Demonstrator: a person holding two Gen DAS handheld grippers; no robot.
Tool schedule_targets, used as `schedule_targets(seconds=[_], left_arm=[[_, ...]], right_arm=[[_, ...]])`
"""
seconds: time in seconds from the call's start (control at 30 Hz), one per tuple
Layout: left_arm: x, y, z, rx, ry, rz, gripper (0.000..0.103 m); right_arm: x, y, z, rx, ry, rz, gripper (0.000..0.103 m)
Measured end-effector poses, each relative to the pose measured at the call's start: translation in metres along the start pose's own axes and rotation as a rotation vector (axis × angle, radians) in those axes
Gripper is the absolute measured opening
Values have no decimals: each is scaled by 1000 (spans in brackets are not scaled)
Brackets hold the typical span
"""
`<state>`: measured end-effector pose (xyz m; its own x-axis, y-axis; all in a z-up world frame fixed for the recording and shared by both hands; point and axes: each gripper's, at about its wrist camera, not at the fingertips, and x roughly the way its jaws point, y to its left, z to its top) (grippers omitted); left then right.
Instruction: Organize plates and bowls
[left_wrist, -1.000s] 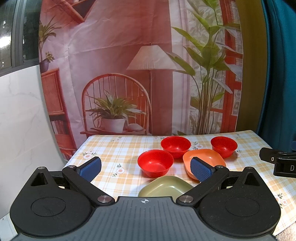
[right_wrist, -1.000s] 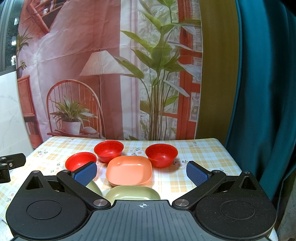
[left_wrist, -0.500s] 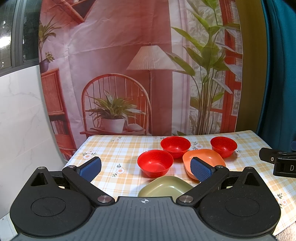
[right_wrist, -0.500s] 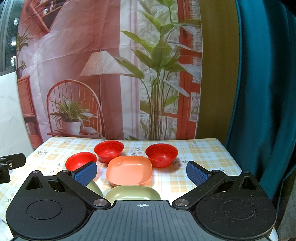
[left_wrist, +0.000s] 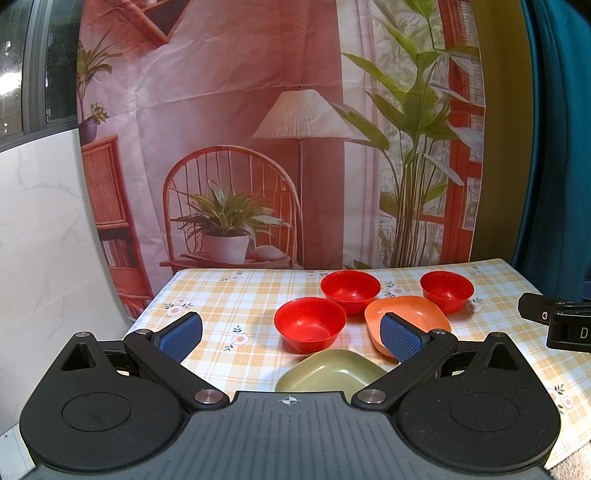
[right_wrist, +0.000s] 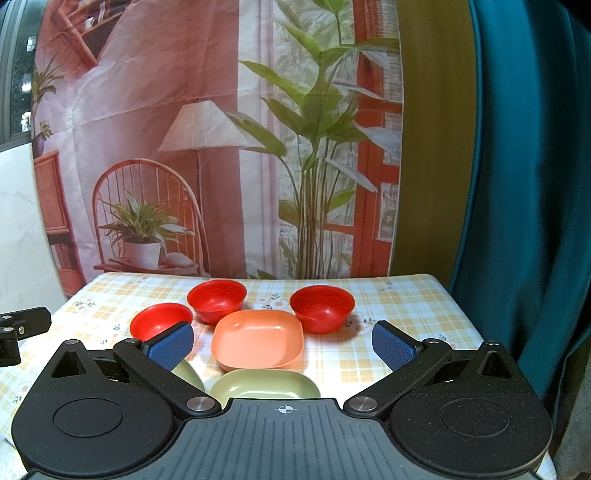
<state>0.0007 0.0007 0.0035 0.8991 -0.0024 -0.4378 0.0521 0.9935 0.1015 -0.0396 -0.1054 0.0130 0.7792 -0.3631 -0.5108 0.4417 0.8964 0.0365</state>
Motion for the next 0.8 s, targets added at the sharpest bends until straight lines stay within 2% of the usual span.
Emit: schedule_targets(seconds=[0.47,0.67,0.8], left_arm=[[0,1,-1,-5,-3,6,103],[9,0,-1,10,11,33,103],[17,1,1,8,2,45,103]], right_arm=[[3,0,1,1,1,3,103],[6,-4,-1,18,-20,42,103],[13,-10,0,-4,-30,36,103]])
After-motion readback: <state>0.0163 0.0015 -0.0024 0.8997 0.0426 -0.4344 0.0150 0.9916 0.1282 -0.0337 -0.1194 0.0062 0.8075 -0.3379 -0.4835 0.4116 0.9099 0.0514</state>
